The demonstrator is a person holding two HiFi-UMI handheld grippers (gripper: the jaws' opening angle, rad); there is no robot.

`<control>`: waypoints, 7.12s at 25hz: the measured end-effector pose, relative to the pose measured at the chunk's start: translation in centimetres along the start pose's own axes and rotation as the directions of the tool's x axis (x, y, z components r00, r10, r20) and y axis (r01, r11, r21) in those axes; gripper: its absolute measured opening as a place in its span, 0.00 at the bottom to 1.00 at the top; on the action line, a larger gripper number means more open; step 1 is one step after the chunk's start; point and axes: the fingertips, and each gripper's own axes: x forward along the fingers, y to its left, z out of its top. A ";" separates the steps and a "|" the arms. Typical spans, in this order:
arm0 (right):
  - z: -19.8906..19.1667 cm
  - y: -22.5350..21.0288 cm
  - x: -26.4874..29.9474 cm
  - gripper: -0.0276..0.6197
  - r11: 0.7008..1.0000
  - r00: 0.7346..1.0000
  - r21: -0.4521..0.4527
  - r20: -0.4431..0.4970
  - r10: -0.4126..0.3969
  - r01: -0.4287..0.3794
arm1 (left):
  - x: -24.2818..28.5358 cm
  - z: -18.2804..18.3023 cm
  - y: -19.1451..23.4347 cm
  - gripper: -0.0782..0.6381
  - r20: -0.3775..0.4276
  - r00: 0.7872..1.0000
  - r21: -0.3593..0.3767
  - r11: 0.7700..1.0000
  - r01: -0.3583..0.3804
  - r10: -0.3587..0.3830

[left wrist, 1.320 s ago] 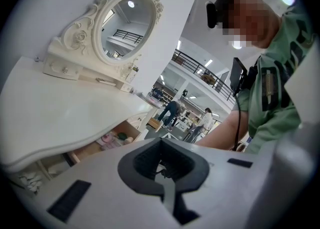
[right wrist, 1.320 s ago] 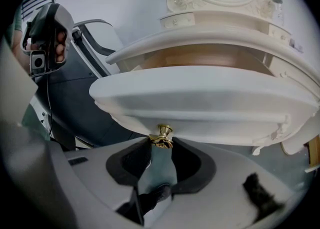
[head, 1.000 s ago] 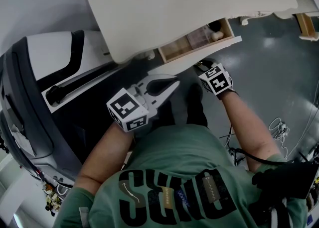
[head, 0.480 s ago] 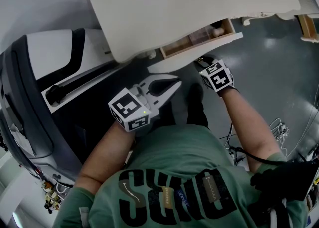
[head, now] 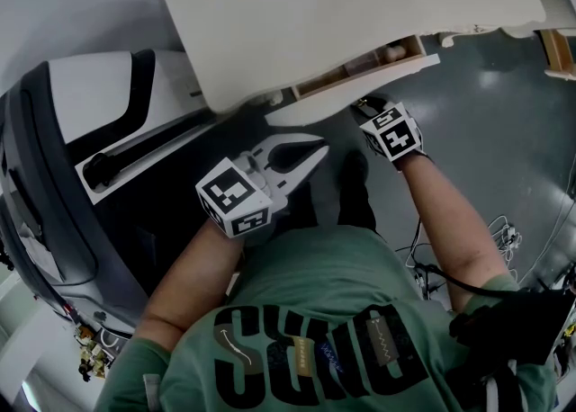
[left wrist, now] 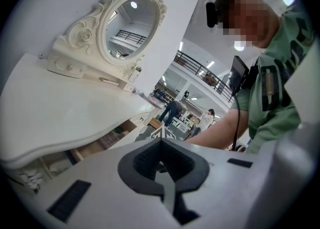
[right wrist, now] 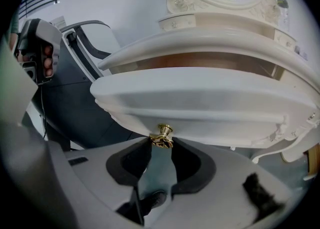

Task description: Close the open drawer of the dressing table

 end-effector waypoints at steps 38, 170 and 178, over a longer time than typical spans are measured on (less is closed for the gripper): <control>3.6 -1.8 1.6 0.24 0.999 0.999 -0.036 0.028 -0.017 0.018 | 0.0 0.0 0.6 0.12 0.016 1.000 -0.011 1.000 -0.011 0.011; 30.9 -7.6 -29.7 0.06 0.990 0.891 -0.136 0.452 0.041 0.024 | -4.7 31.8 8.9 0.12 0.401 0.916 0.182 0.982 -0.056 -0.022; 35.8 -10.6 -29.5 0.06 0.975 0.885 -0.217 0.445 0.136 -0.040 | -6.1 31.4 11.9 0.12 0.449 0.886 0.092 0.981 -0.172 0.114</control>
